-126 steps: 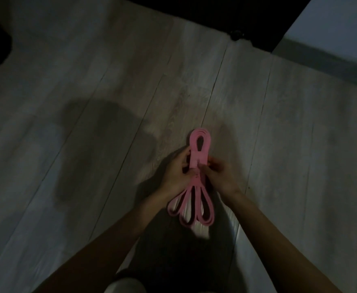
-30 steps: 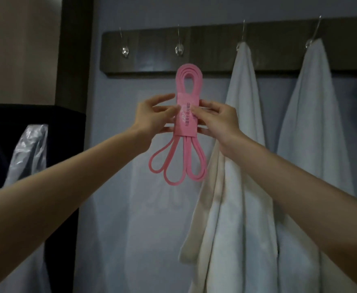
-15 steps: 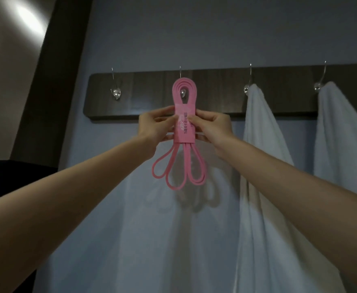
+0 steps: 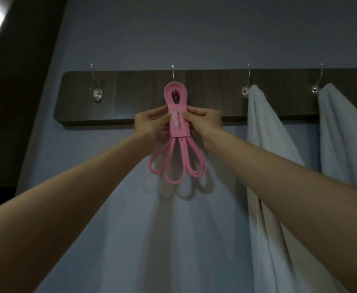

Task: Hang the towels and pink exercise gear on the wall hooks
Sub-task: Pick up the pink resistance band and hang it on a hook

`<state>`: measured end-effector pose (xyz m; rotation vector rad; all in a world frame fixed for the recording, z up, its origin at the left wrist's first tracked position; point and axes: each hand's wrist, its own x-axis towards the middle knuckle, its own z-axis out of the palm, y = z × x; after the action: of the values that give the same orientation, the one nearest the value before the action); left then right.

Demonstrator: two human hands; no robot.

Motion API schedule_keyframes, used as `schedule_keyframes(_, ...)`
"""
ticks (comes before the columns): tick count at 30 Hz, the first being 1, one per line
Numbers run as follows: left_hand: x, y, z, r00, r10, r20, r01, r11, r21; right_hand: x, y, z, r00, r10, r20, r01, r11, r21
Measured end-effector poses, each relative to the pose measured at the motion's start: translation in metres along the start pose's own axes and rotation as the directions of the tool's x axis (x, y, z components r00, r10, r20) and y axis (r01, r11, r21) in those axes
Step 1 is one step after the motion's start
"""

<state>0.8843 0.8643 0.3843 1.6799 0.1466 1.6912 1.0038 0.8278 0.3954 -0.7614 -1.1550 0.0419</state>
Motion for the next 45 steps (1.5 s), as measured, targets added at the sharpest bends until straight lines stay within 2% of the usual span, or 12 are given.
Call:
schedule_keyframes(10, -0.002, -0.025, -0.005, 0.999, 0.04, -0.016, -0.039, 0.995, 0.094, -0.016, 0.015, -0.007, 1.0, 0.009, 0.017, -0.007, 0.995, -0.104)
schedule_keyframes(12, -0.005, -0.029, -0.006, 0.998, 0.064, 0.012, -0.065, 0.987, 0.147, -0.023, 0.014, -0.014, 0.999, -0.004, 0.041, 0.011, 0.985, -0.174)
schedule_keyframes(14, -0.01, -0.035, -0.009, 0.992, 0.125, 0.027, -0.128, 0.954, 0.273, -0.03, 0.013, -0.022, 0.996, -0.02, 0.085, 0.04, 0.968, -0.247)
schedule_keyframes(17, -0.02, -0.041, -0.015, 0.964, 0.258, 0.064, -0.255, 0.828, 0.499, -0.043, 0.011, -0.036, 0.989, -0.087, 0.124, 0.127, 0.92, -0.37)
schedule_keyframes(20, -0.04, -0.044, -0.02, 0.909, 0.385, 0.157, -0.371, 0.578, 0.727, -0.063, 0.009, -0.051, 0.972, -0.187, 0.141, 0.232, 0.86, -0.454)
schedule_keyframes(22, -0.058, -0.044, -0.022, 0.862, 0.452, 0.229, -0.442, 0.453, 0.774, -0.08, 0.007, -0.062, 0.95, -0.254, 0.181, 0.312, 0.798, -0.516)
schedule_keyframes(24, -0.075, -0.044, -0.024, 0.829, 0.486, 0.277, -0.486, 0.381, 0.786, -0.097, 0.005, -0.073, 0.929, -0.299, 0.218, 0.369, 0.73, -0.576)
schedule_keyframes(27, -0.099, -0.048, -0.026, 0.825, 0.473, 0.309, -0.48, 0.295, 0.826, -0.126, 0.006, -0.092, 0.917, -0.317, 0.244, 0.399, 0.688, -0.606)
schedule_keyframes(31, -0.144, -0.06, -0.026, 0.827, 0.435, 0.356, -0.47, 0.187, 0.863, -0.167, 0.012, -0.119, 0.919, -0.259, 0.297, 0.393, 0.64, -0.66)
schedule_keyframes(38, -0.239, -0.064, -0.01, 0.899, 0.274, 0.342, -0.392, 0.153, 0.907, -0.239, 0.015, -0.178, 0.916, -0.157, 0.37, 0.385, 0.608, -0.694)
schedule_keyframes(45, -0.362, -0.038, 0.02, 0.951, 0.124, 0.284, -0.296, 0.091, 0.951, -0.333, 0.008, -0.249, 0.855, -0.006, 0.519, 0.387, 0.674, -0.629)
